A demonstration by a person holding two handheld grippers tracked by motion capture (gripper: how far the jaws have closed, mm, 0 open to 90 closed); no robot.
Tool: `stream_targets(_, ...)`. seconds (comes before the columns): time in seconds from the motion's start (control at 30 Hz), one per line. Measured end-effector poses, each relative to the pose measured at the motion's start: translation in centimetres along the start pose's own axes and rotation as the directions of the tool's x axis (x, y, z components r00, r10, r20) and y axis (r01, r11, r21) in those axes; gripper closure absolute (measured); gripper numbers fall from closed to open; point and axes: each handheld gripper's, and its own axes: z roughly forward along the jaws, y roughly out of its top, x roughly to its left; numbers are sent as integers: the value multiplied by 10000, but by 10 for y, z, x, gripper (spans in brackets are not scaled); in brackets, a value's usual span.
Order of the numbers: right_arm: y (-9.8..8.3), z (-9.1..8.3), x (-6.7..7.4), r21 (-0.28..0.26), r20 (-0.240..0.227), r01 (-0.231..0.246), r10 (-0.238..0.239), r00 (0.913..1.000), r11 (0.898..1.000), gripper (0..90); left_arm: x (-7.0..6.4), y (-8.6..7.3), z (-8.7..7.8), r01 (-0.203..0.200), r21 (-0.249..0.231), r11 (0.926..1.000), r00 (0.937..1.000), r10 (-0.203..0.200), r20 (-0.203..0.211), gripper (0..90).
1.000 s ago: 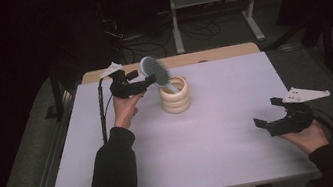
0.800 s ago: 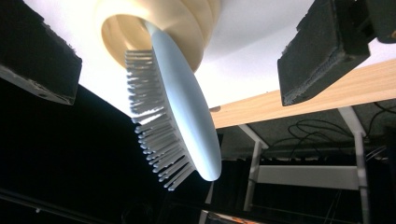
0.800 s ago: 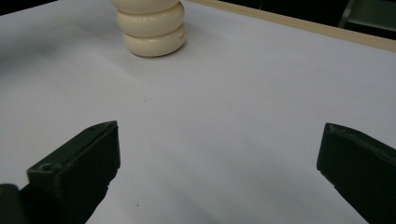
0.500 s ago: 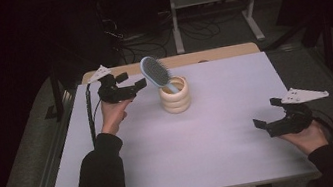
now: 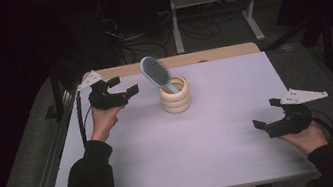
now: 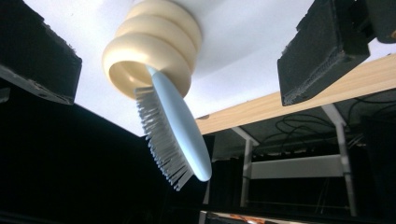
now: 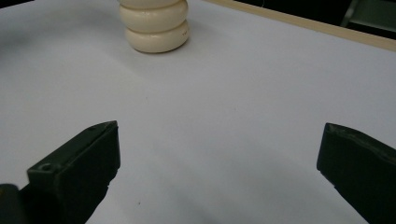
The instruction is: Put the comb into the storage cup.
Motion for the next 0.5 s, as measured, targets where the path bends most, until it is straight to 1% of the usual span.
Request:
stream_targets(0.1,0,0,0,-7,-31,4,-4,10000,10000,0,0,-4,-4,16,20,10000,10000,-16,10,0)
stream_targets(0.17,0,0,0,16,-20,10,-10,10000,10000,0,0,-6,-7,-79,46,10000,10000,79,-6,0)
stream_targets(0.23,0,0,0,31,-4,22,-22,10000,10000,0,-1,-7,-11,-87,51,9999,10000,87,-10,0)
stream_targets(0.5,0,1,1,37,-30,36,-36,10000,10000,0,-2,-9,-30,-253,47,9997,9996,253,-131,0)
